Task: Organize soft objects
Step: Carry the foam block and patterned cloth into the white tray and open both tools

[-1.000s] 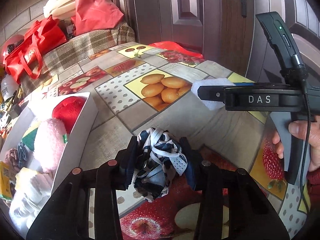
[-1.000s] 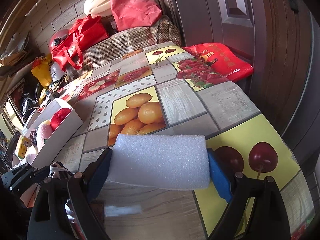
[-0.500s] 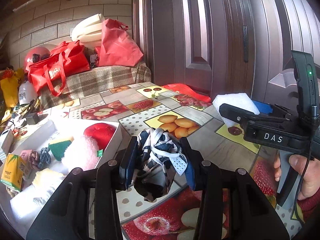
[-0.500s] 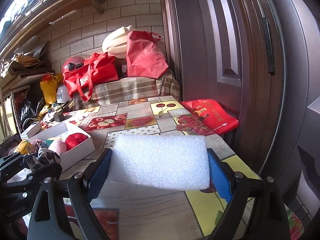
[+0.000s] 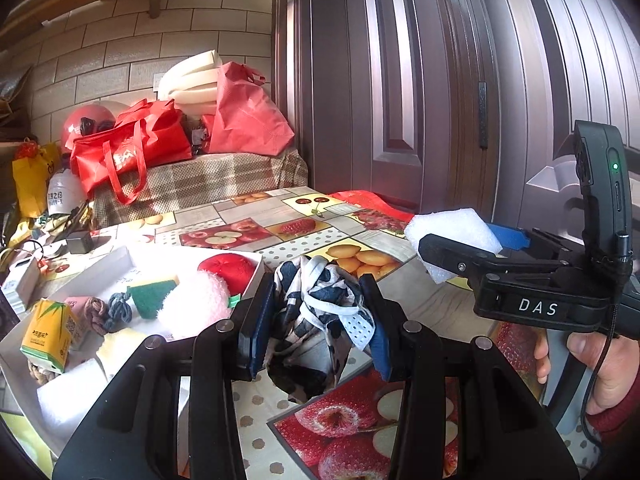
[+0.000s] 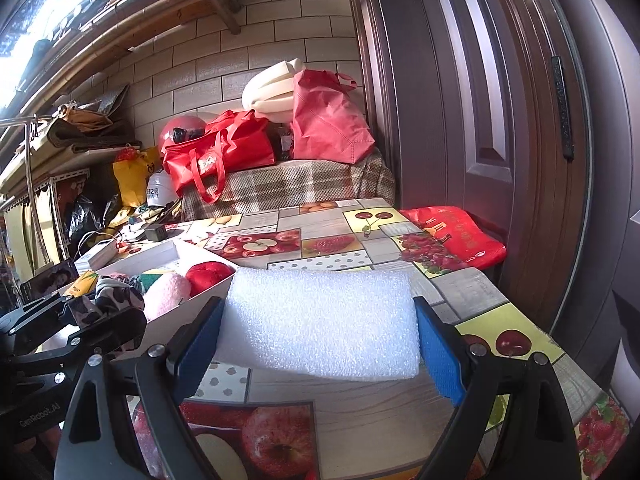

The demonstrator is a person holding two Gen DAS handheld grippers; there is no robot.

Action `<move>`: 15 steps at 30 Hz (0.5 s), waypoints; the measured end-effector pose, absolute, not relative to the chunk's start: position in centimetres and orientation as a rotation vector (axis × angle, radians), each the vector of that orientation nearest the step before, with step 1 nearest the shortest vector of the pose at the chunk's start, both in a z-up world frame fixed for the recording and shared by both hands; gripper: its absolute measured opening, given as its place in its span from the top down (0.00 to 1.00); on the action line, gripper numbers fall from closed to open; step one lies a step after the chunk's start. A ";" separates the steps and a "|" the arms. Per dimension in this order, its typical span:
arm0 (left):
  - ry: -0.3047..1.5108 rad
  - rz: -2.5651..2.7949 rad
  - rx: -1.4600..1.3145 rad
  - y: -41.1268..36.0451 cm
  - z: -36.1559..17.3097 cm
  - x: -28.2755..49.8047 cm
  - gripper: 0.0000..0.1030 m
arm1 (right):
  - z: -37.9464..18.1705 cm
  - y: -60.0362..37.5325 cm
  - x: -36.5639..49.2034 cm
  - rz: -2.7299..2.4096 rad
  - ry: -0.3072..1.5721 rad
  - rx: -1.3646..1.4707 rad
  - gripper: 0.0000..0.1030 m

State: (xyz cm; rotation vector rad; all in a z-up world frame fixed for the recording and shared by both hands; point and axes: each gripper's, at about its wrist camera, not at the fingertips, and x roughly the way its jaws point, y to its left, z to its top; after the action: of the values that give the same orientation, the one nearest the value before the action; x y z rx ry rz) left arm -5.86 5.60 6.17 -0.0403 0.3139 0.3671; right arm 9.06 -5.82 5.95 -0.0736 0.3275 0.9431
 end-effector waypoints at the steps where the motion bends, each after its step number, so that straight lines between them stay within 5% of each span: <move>1: 0.312 0.372 -0.033 5.6 6.2 -6.2 0.61 | 5.9 -5.7 8.7 0.949 0.327 -0.072 0.12; 15: 0.305 0.535 -0.013 9.7 6.0 -14.8 0.60 | 6.0 -3.3 4.8 1.044 0.303 -0.098 0.12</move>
State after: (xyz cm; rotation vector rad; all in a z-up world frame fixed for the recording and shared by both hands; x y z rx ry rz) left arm -14.81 9.71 6.03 -0.0126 0.3051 0.5346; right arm 4.80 -3.32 6.02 -0.0984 0.3031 1.0440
